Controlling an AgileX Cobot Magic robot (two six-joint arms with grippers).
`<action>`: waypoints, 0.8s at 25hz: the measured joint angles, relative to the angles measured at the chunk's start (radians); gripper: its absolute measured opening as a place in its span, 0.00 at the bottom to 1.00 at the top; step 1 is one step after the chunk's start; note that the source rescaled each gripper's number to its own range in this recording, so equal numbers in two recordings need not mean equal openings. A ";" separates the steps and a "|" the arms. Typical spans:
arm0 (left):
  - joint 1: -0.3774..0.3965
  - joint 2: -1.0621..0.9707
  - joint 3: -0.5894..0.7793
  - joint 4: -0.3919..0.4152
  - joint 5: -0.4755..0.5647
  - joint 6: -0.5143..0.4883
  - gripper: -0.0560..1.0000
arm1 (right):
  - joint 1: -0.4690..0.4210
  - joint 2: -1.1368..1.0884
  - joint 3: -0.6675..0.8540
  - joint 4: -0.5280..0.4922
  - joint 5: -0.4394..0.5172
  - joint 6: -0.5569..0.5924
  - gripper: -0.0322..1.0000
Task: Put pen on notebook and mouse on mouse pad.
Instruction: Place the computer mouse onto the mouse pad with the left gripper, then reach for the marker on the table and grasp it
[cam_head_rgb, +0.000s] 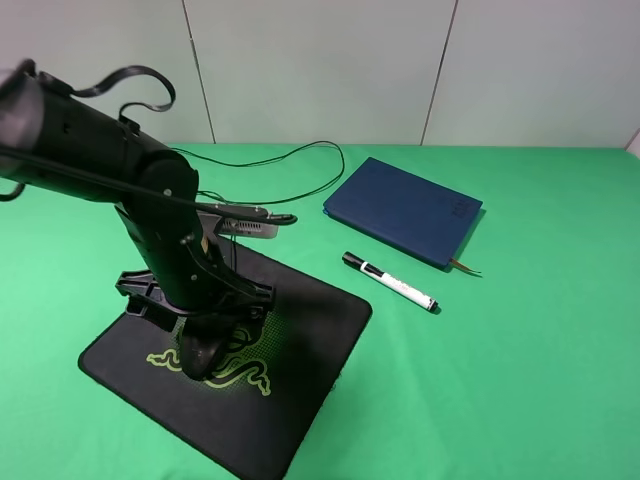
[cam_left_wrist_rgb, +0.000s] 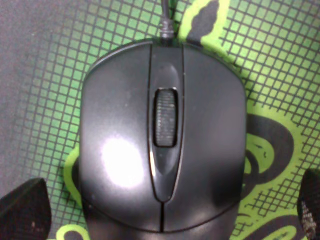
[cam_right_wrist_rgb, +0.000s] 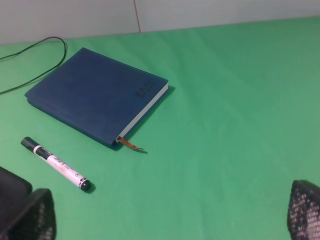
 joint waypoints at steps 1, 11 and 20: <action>0.000 -0.017 0.000 0.000 0.001 0.000 1.00 | 0.000 0.000 0.000 0.000 0.000 0.000 1.00; 0.000 -0.312 0.000 0.081 0.144 0.000 1.00 | 0.000 0.000 0.000 0.000 0.000 0.000 1.00; 0.000 -0.681 0.000 0.192 0.269 0.012 1.00 | 0.000 0.000 0.000 0.000 0.000 0.000 1.00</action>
